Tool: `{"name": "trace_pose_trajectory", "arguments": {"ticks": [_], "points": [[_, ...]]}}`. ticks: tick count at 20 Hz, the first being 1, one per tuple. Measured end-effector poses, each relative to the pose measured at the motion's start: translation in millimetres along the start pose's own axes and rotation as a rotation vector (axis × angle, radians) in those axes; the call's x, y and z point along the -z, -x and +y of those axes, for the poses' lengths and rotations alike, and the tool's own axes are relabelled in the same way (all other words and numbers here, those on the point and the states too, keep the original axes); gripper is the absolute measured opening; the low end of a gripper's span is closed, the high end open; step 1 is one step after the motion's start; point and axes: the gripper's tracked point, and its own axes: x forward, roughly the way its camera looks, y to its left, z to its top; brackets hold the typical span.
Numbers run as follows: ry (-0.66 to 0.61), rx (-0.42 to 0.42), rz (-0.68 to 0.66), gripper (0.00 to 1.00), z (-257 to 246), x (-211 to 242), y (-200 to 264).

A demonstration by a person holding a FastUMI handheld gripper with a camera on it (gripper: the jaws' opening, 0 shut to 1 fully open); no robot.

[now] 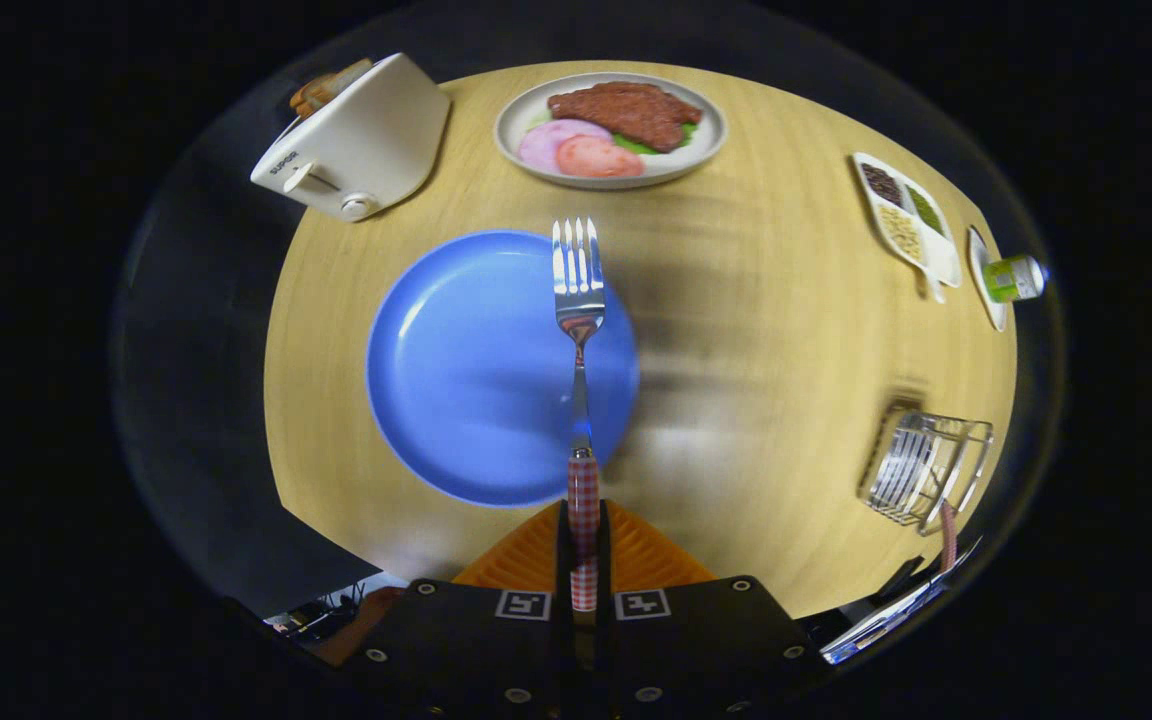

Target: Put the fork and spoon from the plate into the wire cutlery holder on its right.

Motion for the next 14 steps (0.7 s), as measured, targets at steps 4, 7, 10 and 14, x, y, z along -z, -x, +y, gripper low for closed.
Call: {"name": "trace_pose_trajectory", "arguments": {"ticks": [4, 7, 10, 14], "points": [[-0.035, 0.045, 0.022, 0.09, -69.7, 29.7, 32.0], [-0.07, 0.07, 0.048, 0.09, -119.4, 49.3, 49.8], [-0.111, 0.093, 0.099, 0.09, -159.8, 68.3, 58.7], [-0.13, 0.094, 0.16, 0.09, -191.8, 86.3, 63.4]]}}
